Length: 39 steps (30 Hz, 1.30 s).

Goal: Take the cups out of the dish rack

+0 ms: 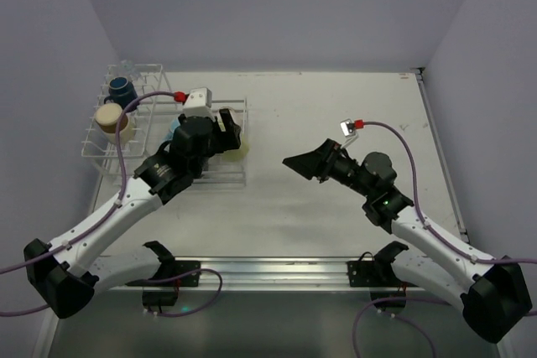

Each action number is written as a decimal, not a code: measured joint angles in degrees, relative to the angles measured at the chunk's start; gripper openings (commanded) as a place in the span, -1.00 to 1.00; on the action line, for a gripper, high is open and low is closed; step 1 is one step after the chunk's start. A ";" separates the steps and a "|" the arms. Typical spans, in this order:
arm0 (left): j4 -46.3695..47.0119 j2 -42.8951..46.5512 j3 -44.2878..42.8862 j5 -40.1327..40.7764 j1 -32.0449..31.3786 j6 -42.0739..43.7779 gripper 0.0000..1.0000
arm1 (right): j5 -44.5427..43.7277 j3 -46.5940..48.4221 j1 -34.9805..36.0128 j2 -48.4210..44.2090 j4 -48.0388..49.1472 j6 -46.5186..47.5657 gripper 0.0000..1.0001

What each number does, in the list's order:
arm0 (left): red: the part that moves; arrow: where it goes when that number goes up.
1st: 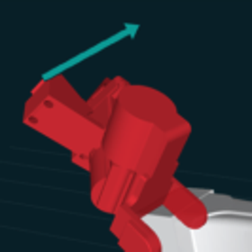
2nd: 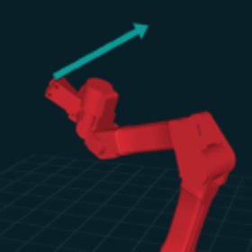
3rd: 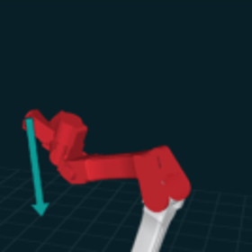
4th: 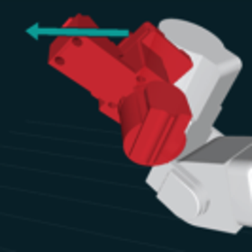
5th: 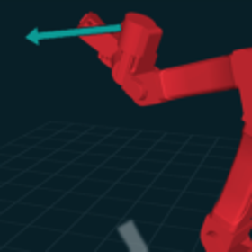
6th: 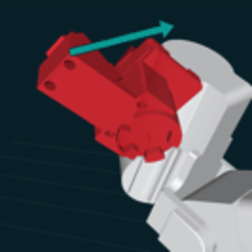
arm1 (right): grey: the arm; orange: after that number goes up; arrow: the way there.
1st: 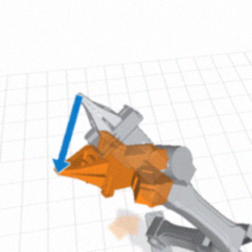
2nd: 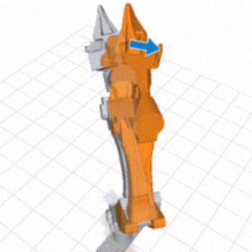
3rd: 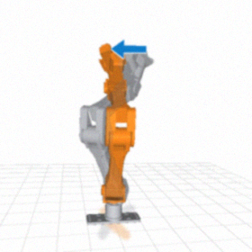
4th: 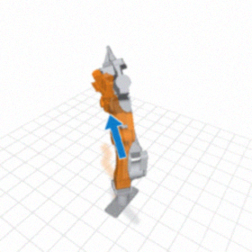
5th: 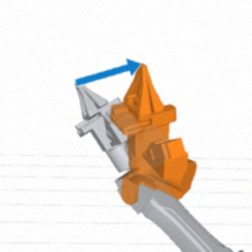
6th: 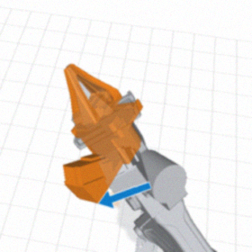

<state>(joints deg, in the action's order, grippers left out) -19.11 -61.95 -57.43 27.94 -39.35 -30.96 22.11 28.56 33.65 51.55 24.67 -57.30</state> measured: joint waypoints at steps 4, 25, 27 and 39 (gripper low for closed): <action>4.61 4.28 1.14 -8.04 0.00 -4.52 -0.99 | -2.14 -0.33 0.96 0.96 3.78 -2.47 0.76; 30.45 6.56 12.61 -30.71 -0.28 -22.60 -0.88 | -0.09 0.70 4.24 8.35 21.03 -9.25 -0.03; 32.37 6.51 13.25 -31.06 -0.79 -23.21 -0.76 | 0.09 1.25 4.26 9.99 23.82 -9.79 -0.03; 31.78 8.04 13.62 -31.01 -2.10 -19.41 1.00 | 2.49 1.90 4.79 14.45 36.28 -11.93 -1.00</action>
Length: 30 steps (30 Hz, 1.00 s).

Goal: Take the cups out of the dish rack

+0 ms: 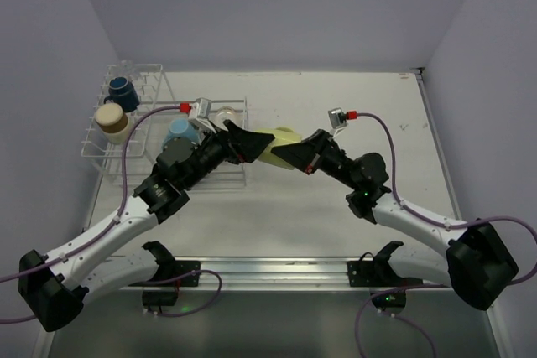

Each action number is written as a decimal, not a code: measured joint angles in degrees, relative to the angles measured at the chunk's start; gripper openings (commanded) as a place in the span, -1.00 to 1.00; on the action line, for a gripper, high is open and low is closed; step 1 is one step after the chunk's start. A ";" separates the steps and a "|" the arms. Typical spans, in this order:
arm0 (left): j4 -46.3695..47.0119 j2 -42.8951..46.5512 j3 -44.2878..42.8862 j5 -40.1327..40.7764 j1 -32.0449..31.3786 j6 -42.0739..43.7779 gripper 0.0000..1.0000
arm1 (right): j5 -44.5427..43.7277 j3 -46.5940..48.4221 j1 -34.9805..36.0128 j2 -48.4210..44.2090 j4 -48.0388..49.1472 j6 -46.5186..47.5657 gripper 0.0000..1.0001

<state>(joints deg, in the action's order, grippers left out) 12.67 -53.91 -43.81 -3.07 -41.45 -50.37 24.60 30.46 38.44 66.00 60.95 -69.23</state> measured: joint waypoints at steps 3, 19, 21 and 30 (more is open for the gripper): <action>-5.44 1.40 -1.25 3.23 0.00 5.20 1.00 | -1.18 -0.35 0.02 -3.39 -9.05 4.13 -1.00; -31.82 9.68 -6.32 19.41 0.00 27.96 1.00 | -14.73 39.50 -11.34 11.93 -76.56 42.36 -1.00; -34.12 9.20 -6.34 19.17 0.00 29.59 1.00 | -19.54 49.70 -12.66 20.22 -84.89 47.52 -1.00; -36.57 8.87 -3.61 20.20 0.00 33.38 1.00 | -29.77 73.48 -13.68 48.28 -103.65 60.02 -1.00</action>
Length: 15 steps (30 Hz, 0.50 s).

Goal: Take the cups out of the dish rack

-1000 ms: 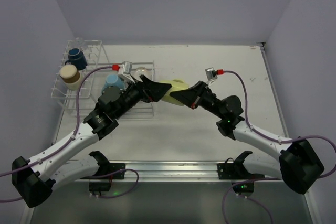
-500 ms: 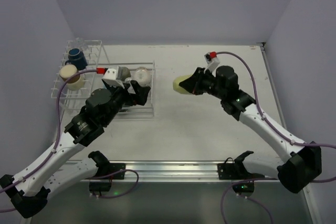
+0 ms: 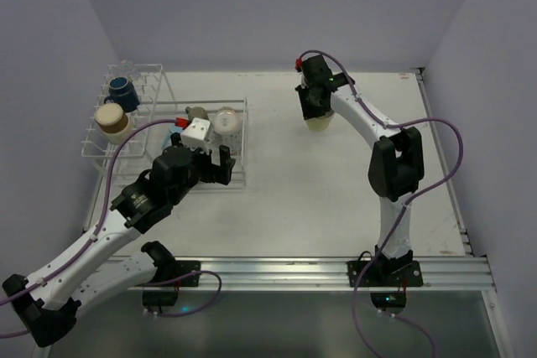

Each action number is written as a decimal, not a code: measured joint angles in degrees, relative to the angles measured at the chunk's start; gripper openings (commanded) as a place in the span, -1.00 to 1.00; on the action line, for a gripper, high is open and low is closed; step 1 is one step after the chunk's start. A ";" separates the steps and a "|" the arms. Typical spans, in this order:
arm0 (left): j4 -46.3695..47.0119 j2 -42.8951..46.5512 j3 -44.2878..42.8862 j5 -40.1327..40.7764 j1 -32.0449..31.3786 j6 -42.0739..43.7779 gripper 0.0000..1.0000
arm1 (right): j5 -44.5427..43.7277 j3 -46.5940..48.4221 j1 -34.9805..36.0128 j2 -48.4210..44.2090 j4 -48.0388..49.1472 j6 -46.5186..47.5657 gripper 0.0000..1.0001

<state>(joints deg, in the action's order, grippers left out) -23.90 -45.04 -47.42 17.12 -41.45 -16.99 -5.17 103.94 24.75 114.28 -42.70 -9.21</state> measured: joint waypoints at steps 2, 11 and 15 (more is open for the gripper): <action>-0.17 -0.13 0.79 0.02 0.00 0.26 1.00 | -0.20 3.06 -0.44 3.85 -2.62 1.20 -1.00; -0.04 0.07 1.40 0.26 0.00 1.33 1.00 | 0.13 12.13 -0.98 14.19 -4.94 3.52 -1.00; 0.09 -0.20 1.40 0.96 0.02 1.57 1.00 | 0.15 12.52 -0.96 15.21 -5.25 4.15 -0.85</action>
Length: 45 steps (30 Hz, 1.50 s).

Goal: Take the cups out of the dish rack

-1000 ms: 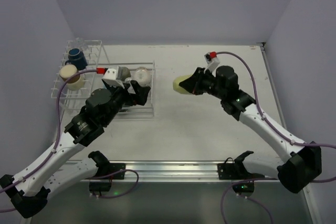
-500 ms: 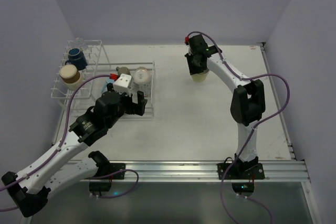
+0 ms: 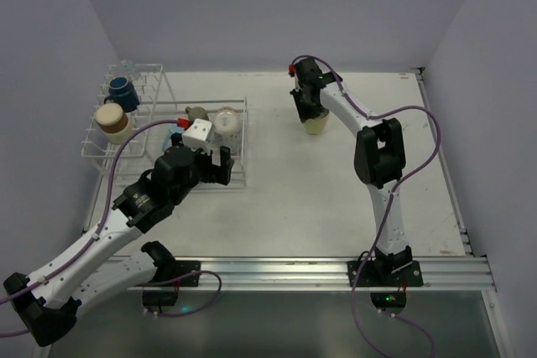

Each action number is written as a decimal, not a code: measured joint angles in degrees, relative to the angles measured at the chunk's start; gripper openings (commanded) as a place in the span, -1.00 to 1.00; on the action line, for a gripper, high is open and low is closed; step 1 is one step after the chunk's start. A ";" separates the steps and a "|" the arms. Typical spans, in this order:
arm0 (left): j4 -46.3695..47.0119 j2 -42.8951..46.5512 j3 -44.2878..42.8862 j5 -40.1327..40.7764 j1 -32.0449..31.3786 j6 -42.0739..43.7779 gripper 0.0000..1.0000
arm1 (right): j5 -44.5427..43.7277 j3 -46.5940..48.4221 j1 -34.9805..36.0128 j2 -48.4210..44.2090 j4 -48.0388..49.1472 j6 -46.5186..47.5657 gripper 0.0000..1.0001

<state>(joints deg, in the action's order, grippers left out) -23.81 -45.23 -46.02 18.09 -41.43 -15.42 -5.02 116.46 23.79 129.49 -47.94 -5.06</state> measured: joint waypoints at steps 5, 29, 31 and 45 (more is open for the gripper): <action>-0.37 -2.27 -0.31 1.57 0.00 0.02 1.00 | 0.02 -0.22 -0.02 0.37 0.09 0.20 -0.53; -0.52 -29.05 -18.47 19.17 1.11 -19.06 1.00 | 6.10 -20.28 -0.02 -28.44 12.04 -1.31 0.98; 0.52 -32.13 -20.13 19.32 2.93 -21.68 1.00 | 8.22 -26.03 -0.02 -34.14 14.43 -2.29 0.98; 0.81 -43.69 -24.22 21.90 7.78 -36.63 1.00 | 17.35 -43.74 0.31 -46.07 23.63 -4.87 0.98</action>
<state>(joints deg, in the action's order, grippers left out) -23.00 -88.92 -70.24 39.99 -33.65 -52.05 12.34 72.73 24.10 83.42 -24.32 -9.93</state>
